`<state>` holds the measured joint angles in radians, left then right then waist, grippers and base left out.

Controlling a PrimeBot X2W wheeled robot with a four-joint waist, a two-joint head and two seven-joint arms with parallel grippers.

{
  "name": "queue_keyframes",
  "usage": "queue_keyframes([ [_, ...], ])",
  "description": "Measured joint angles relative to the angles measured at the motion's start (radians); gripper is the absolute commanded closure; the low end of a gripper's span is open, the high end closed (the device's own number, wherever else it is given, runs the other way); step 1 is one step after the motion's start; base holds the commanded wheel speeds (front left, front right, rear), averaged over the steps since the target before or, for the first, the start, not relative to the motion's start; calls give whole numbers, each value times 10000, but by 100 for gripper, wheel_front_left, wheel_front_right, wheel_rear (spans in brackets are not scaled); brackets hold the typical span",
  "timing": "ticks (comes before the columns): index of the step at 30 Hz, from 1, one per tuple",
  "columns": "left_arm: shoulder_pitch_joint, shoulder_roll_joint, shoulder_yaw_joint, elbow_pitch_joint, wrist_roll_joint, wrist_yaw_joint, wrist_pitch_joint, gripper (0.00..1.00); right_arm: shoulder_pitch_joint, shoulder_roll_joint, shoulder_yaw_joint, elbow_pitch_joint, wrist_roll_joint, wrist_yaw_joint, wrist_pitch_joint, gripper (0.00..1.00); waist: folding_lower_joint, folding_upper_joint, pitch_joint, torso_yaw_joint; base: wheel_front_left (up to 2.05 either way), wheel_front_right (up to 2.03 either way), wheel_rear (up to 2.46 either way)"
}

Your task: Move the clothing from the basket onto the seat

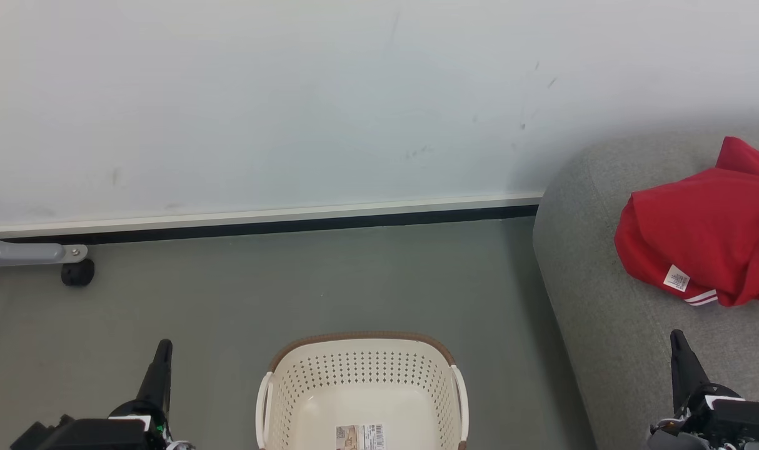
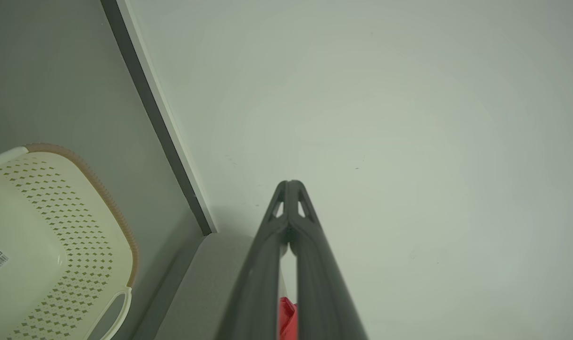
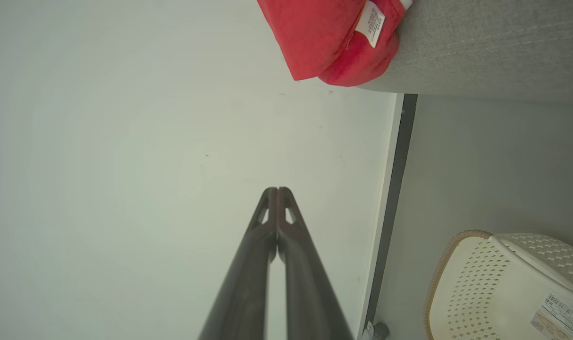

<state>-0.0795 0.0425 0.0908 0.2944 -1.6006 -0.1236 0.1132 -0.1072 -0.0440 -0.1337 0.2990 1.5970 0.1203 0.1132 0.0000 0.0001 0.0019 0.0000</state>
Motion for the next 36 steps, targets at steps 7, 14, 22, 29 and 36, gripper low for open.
queue_keyframes([
  [7,0,0,0,0,0,0,0,100,0,0,0,-2,0,0,0,100,0,0,0,0,0,0,0],
  [14,0,0,0,0,0,0,0,100,0,0,0,-2,0,0,0,100,0,0,0,0,0,0,0],
  [22,0,0,0,-2,0,0,0,100,0,0,0,-4,0,0,0,100,0,0,0,0,0,0,0],
  [29,0,0,0,-2,0,0,0,100,0,0,0,-6,0,0,0,100,0,0,1,0,0,0,0],
  [36,0,0,0,-2,0,0,0,100,0,0,0,-6,0,0,0,100,0,0,1,0,0,0,0],
])
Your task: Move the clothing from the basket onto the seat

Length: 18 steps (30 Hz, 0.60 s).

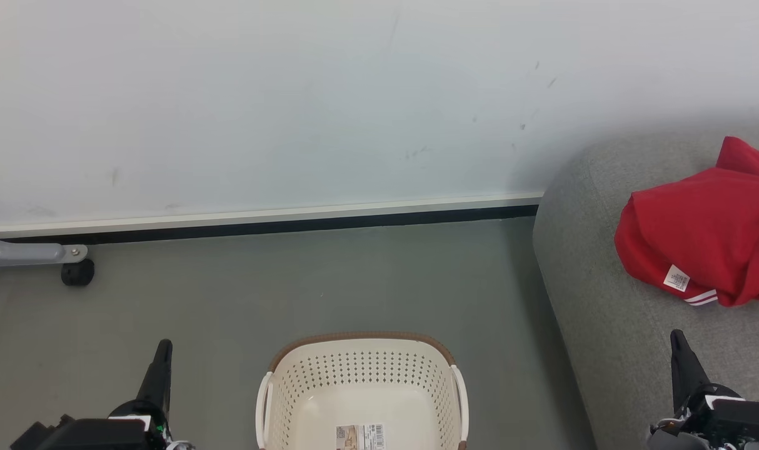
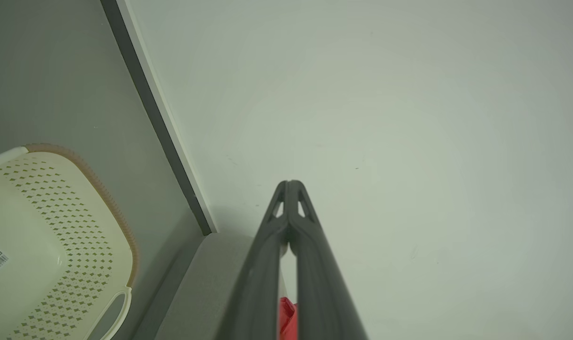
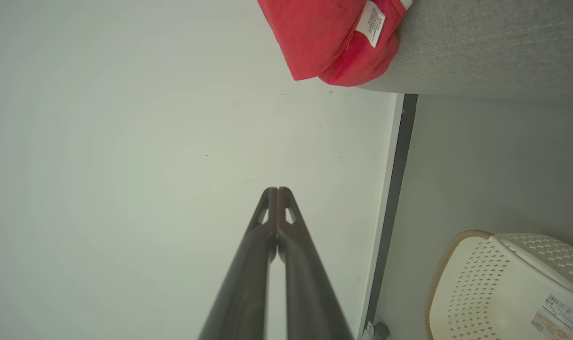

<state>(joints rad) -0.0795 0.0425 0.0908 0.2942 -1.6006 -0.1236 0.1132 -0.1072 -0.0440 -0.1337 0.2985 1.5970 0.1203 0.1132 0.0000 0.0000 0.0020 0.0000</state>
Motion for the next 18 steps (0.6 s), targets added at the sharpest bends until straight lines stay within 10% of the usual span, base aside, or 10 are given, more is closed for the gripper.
queue_keyframes([
  [18,0,0,0,-2,0,0,0,100,0,0,0,-2,0,0,0,100,0,0,0,0,0,0,0],
])
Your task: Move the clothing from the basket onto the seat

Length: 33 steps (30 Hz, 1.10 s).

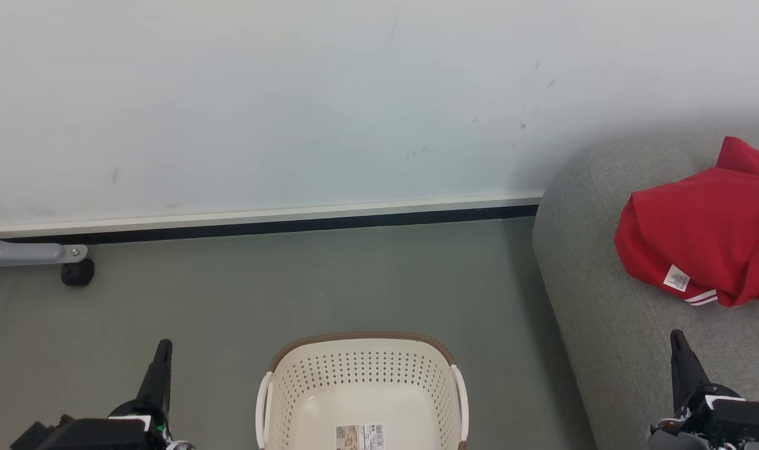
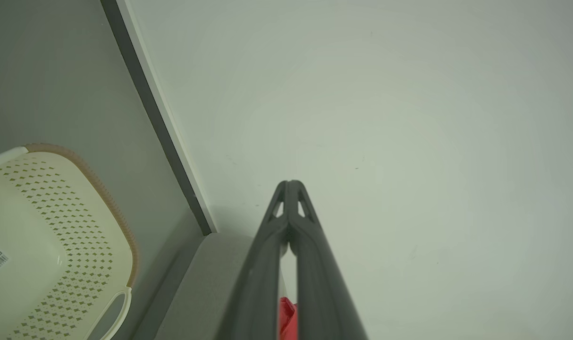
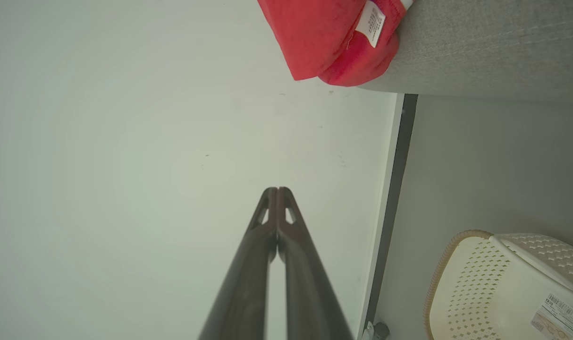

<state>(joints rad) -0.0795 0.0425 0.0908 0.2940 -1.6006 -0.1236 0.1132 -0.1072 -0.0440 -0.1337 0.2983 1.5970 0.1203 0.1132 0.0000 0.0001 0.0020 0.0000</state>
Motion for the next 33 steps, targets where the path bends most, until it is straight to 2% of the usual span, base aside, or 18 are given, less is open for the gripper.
queue_keyframes([
  [33,0,0,0,-2,0,0,0,100,0,0,0,-2,2,0,0,100,0,0,0,0,0,0,0],
])
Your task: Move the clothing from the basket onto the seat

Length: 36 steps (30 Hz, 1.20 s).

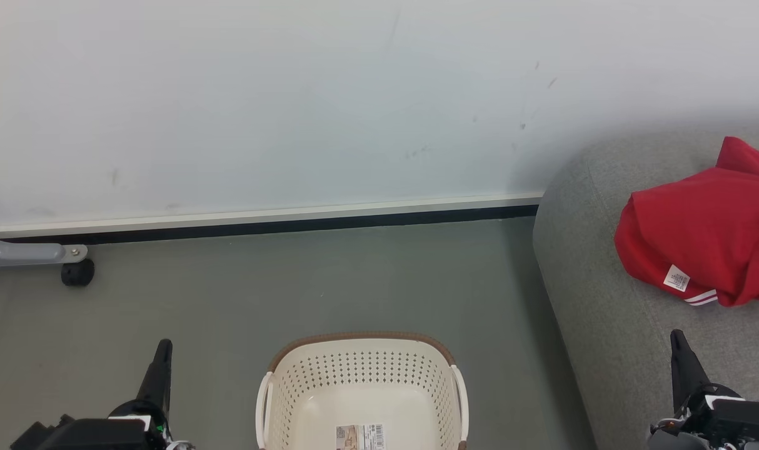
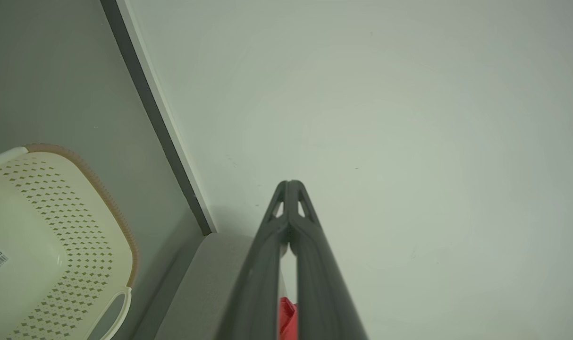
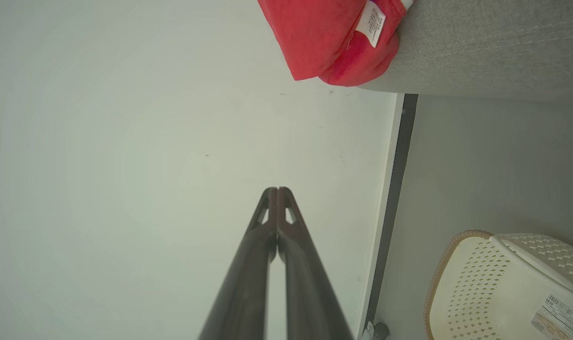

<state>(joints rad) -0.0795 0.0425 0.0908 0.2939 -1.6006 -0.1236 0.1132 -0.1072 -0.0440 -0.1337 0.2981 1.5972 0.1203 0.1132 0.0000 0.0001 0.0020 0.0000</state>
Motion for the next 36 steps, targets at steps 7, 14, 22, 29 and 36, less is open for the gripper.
queue_keyframes([
  [7,0,0,0,0,0,0,0,100,0,0,0,0,0,0,0,100,0,0,0,0,0,0,0],
  [14,0,0,0,0,0,0,0,100,0,0,0,0,0,0,0,100,0,0,0,0,0,0,0],
  [22,0,0,0,0,0,0,0,100,0,0,0,-2,0,0,0,100,0,0,0,0,0,0,0],
  [29,0,0,0,-2,0,0,0,100,0,0,0,-2,0,0,0,100,0,-1,0,0,0,0,0],
  [36,0,0,0,-2,0,0,0,100,0,0,0,-2,0,0,0,100,0,0,0,0,0,0,0],
])
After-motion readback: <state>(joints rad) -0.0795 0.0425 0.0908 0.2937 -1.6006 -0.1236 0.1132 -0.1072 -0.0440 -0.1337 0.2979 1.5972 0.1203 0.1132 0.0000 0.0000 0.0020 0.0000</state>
